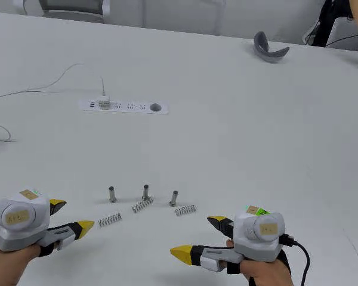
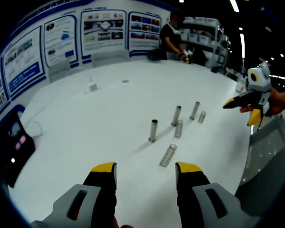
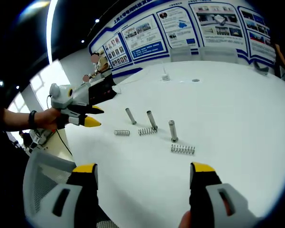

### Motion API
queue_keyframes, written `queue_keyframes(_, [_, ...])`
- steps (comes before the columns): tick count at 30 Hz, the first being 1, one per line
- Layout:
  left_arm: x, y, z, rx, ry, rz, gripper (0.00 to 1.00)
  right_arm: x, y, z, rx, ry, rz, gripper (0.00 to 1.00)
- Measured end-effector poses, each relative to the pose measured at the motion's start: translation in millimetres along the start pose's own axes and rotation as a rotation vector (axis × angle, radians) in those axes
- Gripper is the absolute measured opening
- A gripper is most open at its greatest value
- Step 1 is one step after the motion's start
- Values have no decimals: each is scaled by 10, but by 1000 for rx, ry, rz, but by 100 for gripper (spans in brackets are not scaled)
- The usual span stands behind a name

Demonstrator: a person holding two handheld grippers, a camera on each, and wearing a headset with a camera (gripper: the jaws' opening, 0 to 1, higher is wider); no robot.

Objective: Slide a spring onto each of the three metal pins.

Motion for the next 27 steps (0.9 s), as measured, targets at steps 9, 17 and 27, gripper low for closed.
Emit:
queue_keyframes(9, [-121, 20, 121, -43, -10, -9, 60, 25, -9, 31, 2, -9, -6, 81])
queue_keyframes(17, [-213, 109, 229, -60, -20, -8, 63, 24, -19, 37, 1, -16, -11, 81])
queue_keyframes(27, [-236, 180, 232, -62, -15, 7, 66, 38, -35, 44, -7, -24, -15, 81])
Point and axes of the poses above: the centre of the closed fingertips' face, and the gripper's own axes: x roughly forward along the fingers, y roughly to its right, z roughly out of its underside, the point moved 2 cm from there along -x, roughly backward along the fingers, and after that the axes turned 13 degrees about x, right-handed, at the moved point
